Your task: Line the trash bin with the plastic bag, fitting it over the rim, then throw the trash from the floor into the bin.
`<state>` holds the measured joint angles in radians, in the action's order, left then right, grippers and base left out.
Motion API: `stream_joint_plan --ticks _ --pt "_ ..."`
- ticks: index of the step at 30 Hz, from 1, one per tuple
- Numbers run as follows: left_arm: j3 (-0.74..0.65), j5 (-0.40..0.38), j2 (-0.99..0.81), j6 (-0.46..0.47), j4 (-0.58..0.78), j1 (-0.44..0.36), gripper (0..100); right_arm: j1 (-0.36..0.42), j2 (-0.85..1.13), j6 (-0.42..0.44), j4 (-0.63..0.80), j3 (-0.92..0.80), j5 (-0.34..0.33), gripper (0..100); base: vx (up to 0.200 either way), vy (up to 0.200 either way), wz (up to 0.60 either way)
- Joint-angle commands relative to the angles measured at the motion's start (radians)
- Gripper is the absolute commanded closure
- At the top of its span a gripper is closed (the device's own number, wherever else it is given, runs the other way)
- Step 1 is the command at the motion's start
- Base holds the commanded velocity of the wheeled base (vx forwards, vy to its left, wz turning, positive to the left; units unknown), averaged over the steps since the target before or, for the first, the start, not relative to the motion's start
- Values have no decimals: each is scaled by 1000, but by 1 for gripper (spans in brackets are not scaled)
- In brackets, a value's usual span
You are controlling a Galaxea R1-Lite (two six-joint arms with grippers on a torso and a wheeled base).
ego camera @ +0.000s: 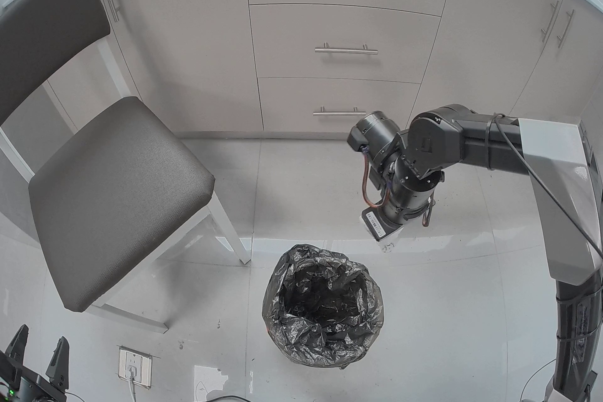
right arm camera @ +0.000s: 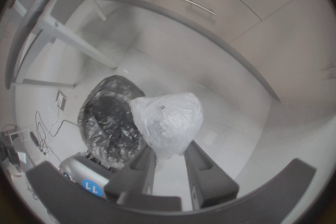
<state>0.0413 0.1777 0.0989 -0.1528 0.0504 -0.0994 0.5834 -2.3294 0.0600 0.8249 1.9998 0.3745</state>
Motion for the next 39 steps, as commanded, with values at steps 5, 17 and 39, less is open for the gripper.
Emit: stream_joint_plan --ticks 5,17,39 --pt "0 0 1 -1 0 0 0 119 4 50 65 0 -85 100 0 0 0" --pt "0 0 1 -1 0 0 0 181 -85 64 71 0 -154 100 0 0 0" --pt "0 0 1 -1 0 0 0 200 -231 70 -104 0 -141 100 0 0 0"
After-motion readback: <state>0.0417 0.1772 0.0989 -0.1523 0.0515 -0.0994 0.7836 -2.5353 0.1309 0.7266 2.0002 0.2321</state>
